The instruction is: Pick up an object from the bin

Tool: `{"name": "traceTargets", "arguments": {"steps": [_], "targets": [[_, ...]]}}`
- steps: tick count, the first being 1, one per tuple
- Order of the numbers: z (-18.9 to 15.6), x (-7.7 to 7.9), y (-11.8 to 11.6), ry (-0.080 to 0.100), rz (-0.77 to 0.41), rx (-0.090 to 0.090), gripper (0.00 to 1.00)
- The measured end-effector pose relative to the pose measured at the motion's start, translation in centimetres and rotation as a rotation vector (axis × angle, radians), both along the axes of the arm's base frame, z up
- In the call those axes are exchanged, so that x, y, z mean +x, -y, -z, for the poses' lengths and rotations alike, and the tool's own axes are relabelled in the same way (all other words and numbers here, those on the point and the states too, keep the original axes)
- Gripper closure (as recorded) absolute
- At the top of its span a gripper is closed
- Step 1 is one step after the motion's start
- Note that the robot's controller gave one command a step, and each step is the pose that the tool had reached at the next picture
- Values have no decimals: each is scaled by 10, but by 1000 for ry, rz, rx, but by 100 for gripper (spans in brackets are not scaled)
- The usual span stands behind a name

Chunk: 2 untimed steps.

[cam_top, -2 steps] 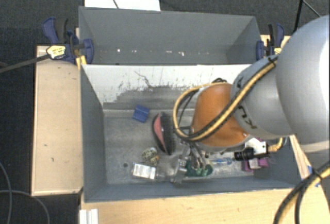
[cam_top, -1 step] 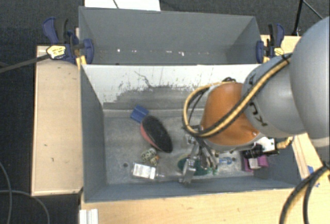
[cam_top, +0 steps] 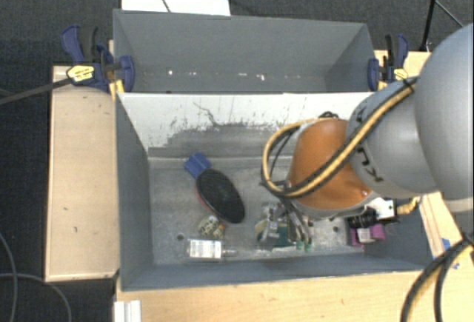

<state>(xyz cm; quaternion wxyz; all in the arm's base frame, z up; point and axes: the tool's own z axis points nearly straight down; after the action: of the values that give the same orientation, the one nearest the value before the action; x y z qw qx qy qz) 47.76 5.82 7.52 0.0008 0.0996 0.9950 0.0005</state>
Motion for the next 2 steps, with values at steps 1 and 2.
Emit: {"name": "traceTargets", "arguments": {"steps": [1,2], "targets": [[-168,12,-13,9,-7,1,100],[-164,10,-13,1,-7,0,0]]}}
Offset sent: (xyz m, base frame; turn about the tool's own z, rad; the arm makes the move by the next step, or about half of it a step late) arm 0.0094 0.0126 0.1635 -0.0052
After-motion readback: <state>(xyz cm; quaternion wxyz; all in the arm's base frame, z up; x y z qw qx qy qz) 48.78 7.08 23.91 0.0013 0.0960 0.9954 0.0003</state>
